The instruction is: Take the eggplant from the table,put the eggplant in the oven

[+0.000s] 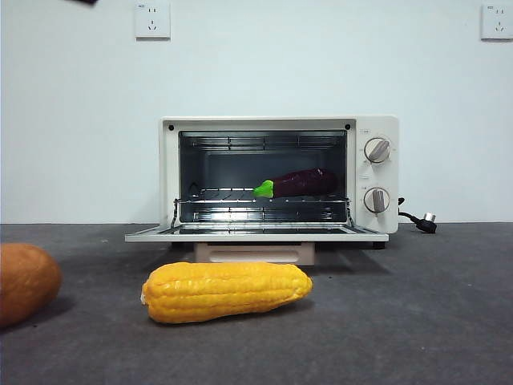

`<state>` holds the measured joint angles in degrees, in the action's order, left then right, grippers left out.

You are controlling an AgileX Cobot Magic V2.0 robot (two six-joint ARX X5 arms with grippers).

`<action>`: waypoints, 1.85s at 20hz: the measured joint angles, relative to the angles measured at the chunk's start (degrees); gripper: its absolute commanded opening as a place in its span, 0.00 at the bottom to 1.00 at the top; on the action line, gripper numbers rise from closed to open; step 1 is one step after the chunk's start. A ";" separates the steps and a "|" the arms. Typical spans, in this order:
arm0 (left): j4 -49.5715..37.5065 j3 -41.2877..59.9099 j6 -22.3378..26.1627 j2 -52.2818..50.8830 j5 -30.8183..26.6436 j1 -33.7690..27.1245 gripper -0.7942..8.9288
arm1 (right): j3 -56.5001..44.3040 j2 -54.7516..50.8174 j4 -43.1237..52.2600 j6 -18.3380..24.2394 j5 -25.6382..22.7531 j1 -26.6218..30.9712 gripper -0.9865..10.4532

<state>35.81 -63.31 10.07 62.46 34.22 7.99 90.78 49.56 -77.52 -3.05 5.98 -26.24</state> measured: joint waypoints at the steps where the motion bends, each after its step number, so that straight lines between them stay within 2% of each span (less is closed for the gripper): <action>1: -0.87 0.00 -0.02 2.08 0.11 -1.46 0.08 | 0.00 -1.18 -0.02 -0.15 0.00 0.00 0.08; 4: -1.97 0.00 -0.17 8.63 1.44 -6.03 0.08 | 0.00 -4.50 0.00 -0.79 -0.02 0.00 0.08; 8: -5.14 0.00 -1.18 17.42 6.25 -10.67 0.08 | 0.00 -6.40 -0.02 -1.62 -1.68 0.00 0.08; 17: -12.17 0.00 -2.23 34.97 7.58 -10.58 0.08 | -0.04 -9.09 -0.02 -6.03 -1.25 0.00 0.08; 26: -16.85 0.00 -3.28 42.32 8.02 -9.31 0.08 | -3.02 -13.60 -0.02 -10.99 -1.05 0.00 0.08; 37: -23.30 0.00 -5.16 43.93 9.14 -7.80 0.08 | -8.09 -14.73 -0.02 -13.18 -0.46 0.00 0.08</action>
<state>12.51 -63.31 4.91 106.39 43.35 0.19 82.70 34.83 -77.54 -16.23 5.52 -26.24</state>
